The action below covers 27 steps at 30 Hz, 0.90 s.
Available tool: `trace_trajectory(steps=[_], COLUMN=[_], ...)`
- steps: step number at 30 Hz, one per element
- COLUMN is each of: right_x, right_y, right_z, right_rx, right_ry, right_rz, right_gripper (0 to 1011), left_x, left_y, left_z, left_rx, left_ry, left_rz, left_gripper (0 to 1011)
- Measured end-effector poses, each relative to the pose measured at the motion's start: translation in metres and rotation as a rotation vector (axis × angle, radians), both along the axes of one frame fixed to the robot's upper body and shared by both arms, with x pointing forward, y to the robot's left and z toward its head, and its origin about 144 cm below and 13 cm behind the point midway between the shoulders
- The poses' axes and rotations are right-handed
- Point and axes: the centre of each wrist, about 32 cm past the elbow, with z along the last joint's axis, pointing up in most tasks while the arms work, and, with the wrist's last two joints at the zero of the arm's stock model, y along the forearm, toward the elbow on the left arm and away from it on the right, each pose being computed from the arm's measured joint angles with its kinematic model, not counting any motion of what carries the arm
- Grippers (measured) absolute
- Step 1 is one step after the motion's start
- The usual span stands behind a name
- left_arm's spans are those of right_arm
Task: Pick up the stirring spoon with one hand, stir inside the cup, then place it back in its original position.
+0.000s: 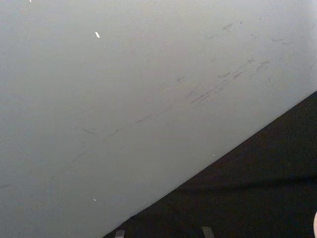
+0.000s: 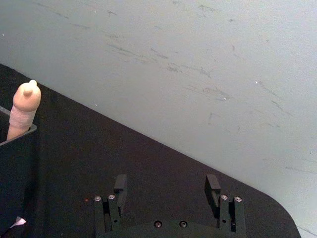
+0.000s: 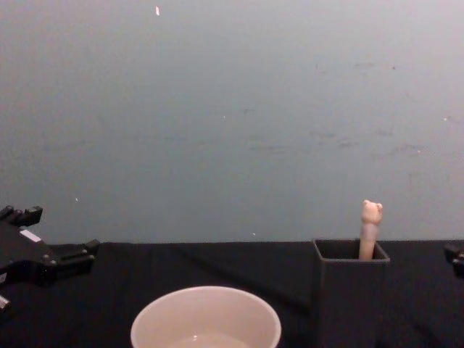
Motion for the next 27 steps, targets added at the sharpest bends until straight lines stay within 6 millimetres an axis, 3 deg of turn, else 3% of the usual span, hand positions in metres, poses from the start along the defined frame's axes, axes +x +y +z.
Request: trace_trajectory(steps=[27], right_x=[0.0], right_y=[0.0], right_z=[0.0], right_rx=[0.0], right_ry=[0.0], right_rz=[0.0], right_gripper=[1000], left_x=[0.0], left_y=[0.0], left_z=[0.0], left_rx=[0.0], left_ry=[0.0], left_rz=[0.0], left_gripper=[1001])
